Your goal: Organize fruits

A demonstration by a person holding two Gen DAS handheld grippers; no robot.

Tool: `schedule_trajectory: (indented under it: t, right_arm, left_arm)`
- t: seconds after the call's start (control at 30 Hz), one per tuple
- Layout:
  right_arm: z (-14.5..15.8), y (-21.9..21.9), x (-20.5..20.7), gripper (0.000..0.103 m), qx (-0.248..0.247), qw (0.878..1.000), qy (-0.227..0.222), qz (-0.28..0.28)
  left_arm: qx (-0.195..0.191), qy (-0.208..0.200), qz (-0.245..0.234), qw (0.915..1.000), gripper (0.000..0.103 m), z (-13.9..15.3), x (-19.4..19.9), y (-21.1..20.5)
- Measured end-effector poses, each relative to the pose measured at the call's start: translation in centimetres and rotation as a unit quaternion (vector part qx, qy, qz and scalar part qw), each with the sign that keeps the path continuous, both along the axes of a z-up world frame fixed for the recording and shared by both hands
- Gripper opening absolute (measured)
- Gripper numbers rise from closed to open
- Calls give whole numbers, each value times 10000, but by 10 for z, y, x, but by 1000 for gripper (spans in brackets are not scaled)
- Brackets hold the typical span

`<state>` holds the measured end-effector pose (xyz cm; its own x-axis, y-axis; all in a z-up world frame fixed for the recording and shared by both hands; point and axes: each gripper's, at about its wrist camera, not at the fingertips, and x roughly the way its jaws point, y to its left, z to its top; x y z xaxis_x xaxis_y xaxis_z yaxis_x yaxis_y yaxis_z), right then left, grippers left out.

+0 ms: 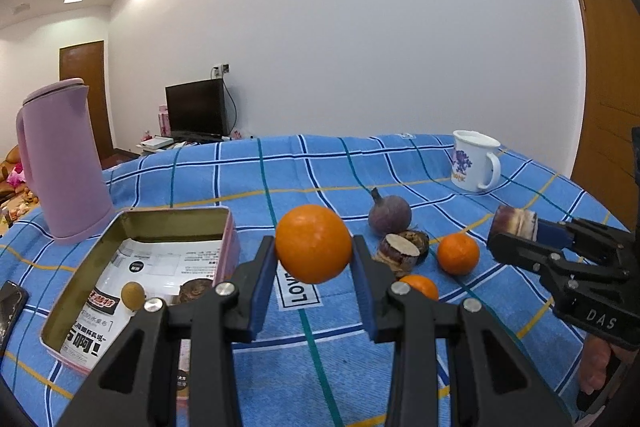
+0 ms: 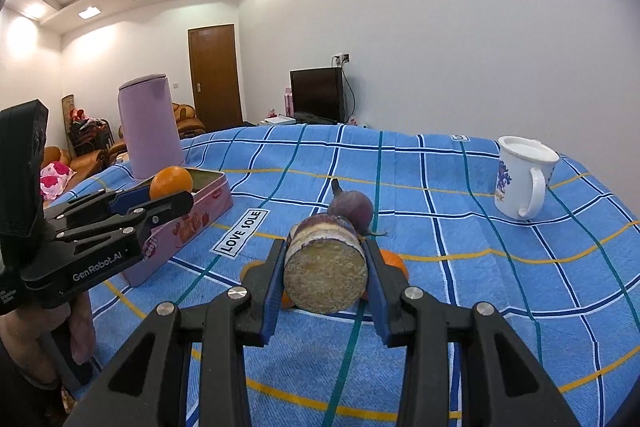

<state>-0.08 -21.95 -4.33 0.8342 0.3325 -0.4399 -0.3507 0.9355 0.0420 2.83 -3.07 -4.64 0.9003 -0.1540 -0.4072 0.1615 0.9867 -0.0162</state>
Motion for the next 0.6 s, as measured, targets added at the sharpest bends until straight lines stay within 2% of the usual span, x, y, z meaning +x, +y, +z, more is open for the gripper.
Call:
schedule_trajectory:
  t: [0.6]
  right_arm:
    - [5,-3,-12,39,59,9993,-352,-102]
  left_arm:
    - [-5,-290,143,9995,38,4,-12,2]
